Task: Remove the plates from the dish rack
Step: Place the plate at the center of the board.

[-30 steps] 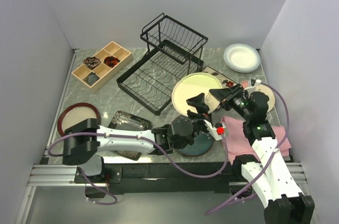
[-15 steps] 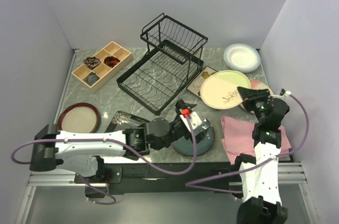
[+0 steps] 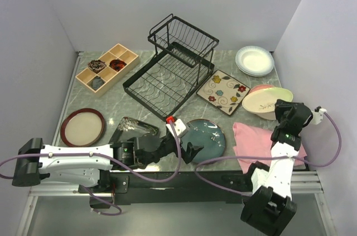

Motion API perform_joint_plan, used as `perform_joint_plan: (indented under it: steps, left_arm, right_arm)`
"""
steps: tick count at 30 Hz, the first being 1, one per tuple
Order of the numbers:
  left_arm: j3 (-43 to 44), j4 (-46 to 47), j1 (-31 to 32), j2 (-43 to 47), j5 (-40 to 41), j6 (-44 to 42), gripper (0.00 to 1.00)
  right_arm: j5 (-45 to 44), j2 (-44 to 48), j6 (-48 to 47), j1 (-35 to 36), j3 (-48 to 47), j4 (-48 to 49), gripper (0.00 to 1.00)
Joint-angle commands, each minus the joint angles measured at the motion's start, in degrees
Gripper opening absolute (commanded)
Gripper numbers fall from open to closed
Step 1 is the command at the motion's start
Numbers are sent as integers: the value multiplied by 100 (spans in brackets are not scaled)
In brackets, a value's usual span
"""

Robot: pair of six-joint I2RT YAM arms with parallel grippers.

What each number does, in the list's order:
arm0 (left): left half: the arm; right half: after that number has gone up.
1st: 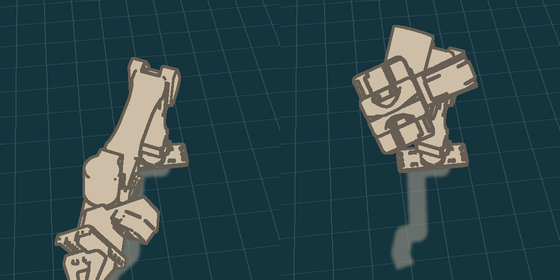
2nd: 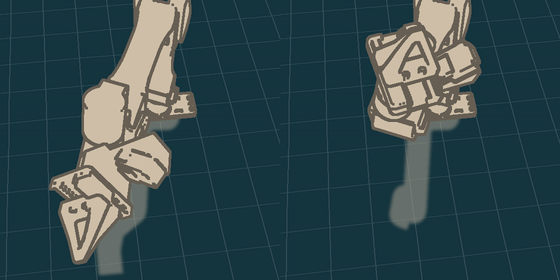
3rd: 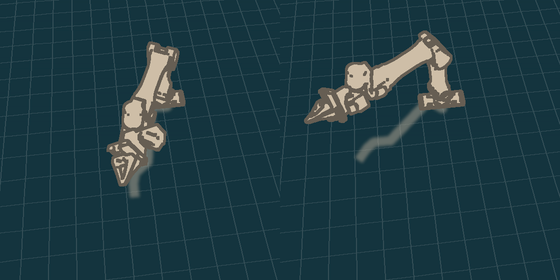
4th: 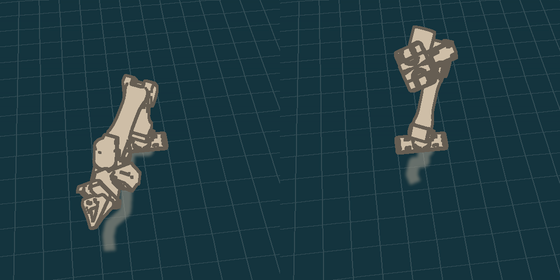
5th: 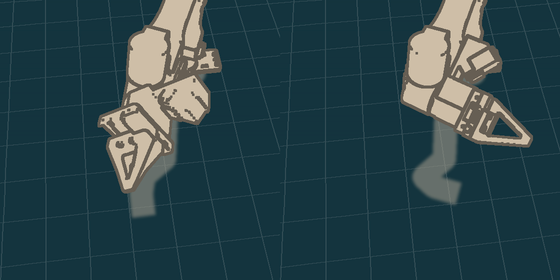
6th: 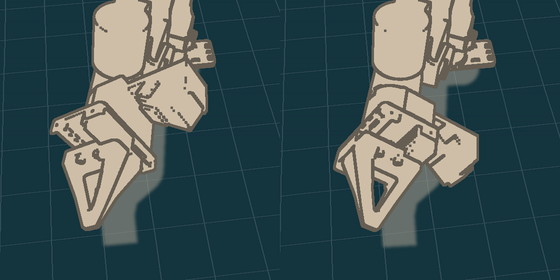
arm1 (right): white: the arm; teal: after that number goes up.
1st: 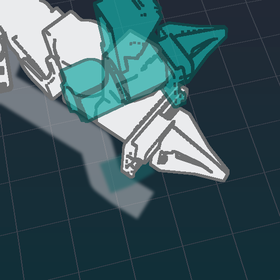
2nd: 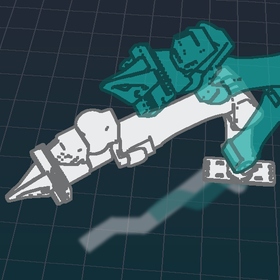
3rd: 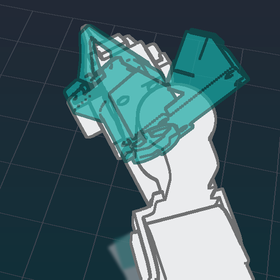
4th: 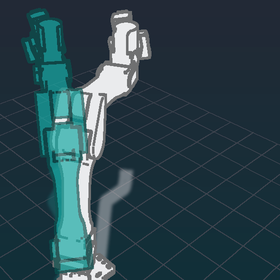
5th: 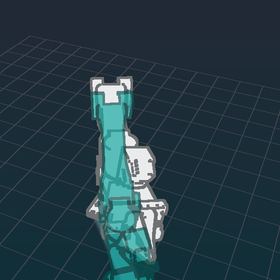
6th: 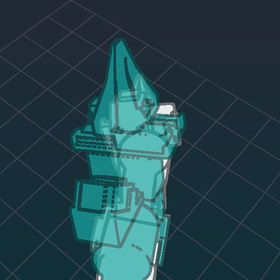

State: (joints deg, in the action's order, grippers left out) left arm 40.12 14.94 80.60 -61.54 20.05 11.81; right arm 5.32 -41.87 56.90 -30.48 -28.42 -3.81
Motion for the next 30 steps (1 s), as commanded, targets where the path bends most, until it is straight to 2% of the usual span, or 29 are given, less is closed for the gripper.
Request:
perform_joint_plan:
  steps: [1, 5, 9, 16, 18, 22, 23, 25, 28, 30]
  left_arm:
    - [-127, 387, -18, 361, 183, 216, 99]
    - [-154, 387, -18, 406, 376, 181, 99]
    - [-162, 413, -18, 380, 403, 181, 99]
    - [-162, 422, -18, 300, 491, 181, 99]
    - [-145, 396, -18, 283, 499, 190, 99]
    - [-223, 510, -18, 388, 455, 181, 99]
    - [-250, 562, -18, 440, 482, 172, 99]
    - [-294, 580, -18, 476, 534, 163, 99]
    - [-285, 554, -18, 520, 570, 172, 99]
    - [-285, 554, -9, 546, 552, 181, 99]
  right_arm:
    - [-383, -374, 58, -125, -67, 1532, 0]
    - [-488, -1014, 13, -256, -23, 1945, 0]
    - [-216, -1534, 75, -538, -5, 2533, 0]
    - [-40, -2203, 180, -573, 30, 3159, 0]
    - [-171, -2361, 286, -573, 65, 3046, 8]
    - [-303, -2581, 356, -573, 170, 3097, 13]
    - [-347, -2668, 400, -573, 179, 3089, 22]
    - [-391, -2756, 418, -573, 92, 2835, 29]
    - [-427, -2915, 357, -573, -57, 2413, 46]
    - [-523, -3055, 278, -564, -215, 1827, 50]
